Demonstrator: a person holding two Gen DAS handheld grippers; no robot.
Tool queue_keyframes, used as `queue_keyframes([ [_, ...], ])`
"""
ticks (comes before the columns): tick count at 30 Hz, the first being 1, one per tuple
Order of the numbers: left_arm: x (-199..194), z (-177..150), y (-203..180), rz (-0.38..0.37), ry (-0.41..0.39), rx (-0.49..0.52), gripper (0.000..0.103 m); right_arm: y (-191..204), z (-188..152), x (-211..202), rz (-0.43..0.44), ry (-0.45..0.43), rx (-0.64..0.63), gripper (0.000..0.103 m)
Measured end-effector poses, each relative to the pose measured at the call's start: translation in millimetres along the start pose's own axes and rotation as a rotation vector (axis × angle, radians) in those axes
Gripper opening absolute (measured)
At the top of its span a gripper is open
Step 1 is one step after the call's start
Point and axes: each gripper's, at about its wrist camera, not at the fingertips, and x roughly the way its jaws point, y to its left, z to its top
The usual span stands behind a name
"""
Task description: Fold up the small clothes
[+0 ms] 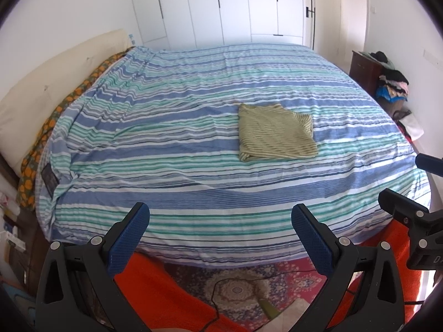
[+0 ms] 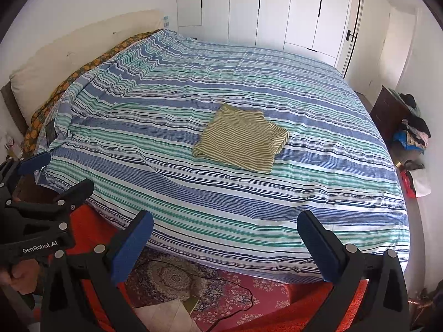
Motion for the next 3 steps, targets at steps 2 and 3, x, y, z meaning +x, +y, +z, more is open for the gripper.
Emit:
queue_keyframes([
  [2, -1.8, -0.8, 0.7, -0.001, 0.007, -0.017, 0.102, -1.8, -2.6, -3.3, 0.007, -0.013, 0.008, 0.102],
  [3, -0.9, -0.8, -0.3, -0.01, 0.017, -0.016, 0.102, -2.3, -4.0, -4.8, 0.012, -0.02, 0.013, 0.102],
])
